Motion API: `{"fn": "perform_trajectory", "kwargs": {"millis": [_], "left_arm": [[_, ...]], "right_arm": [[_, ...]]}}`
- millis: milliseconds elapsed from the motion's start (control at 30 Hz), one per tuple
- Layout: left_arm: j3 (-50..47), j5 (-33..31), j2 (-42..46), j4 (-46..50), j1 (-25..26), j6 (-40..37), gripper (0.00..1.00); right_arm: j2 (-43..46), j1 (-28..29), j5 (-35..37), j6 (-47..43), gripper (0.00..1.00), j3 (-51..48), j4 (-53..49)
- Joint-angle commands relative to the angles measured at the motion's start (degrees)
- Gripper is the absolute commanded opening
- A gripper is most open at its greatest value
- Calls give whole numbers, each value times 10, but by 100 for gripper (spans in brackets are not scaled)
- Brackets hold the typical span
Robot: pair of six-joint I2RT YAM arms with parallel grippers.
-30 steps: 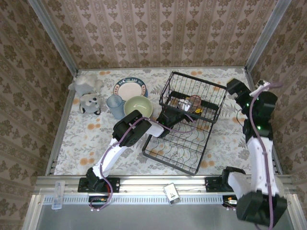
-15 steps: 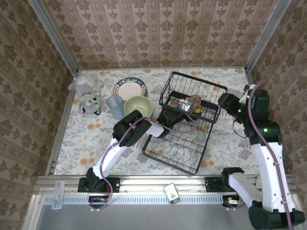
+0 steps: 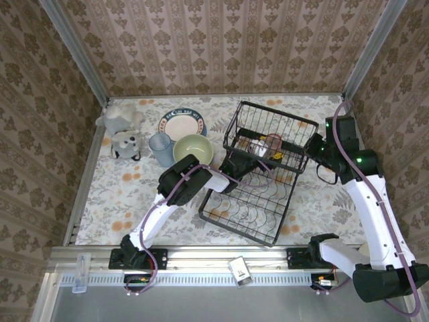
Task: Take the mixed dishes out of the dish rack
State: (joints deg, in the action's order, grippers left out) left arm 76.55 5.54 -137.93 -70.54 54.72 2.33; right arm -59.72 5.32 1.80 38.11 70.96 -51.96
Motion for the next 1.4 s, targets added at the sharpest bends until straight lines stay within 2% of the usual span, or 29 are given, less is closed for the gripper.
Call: {"fn": "perform_trajectory", "kwargs": {"millis": [0, 200, 300, 433, 567, 733, 1000, 1367], "left_arm": [[-1, 2, 0, -43, 21, -63, 79], [1, -10, -4, -44, 28, -51, 79], [0, 35, -5, -43, 19, -10, 78], [-16, 39, 0, -44, 13, 24, 77], [-20, 76, 3, -43, 9, 74, 75], [-31, 90, 19, -43, -1, 153, 72], [-46, 121, 36, -45, 2, 177, 72], [-92, 135, 89, -44, 12, 170, 72]], "right_arm": [[-11, 5, 20, 0, 0, 25, -10], [-41, 3, 36, 18, 0, 48, 9], [-56, 0, 32, 27, 0, 61, 25], [-70, -11, 32, 27, 0, 78, 31], [-88, -23, 24, 27, 0, 99, 38], [-98, -27, 29, 27, 0, 105, 44], [-98, -38, 41, 29, 0, 98, 55], [-129, -100, 50, 7, 0, 120, 89]]}}
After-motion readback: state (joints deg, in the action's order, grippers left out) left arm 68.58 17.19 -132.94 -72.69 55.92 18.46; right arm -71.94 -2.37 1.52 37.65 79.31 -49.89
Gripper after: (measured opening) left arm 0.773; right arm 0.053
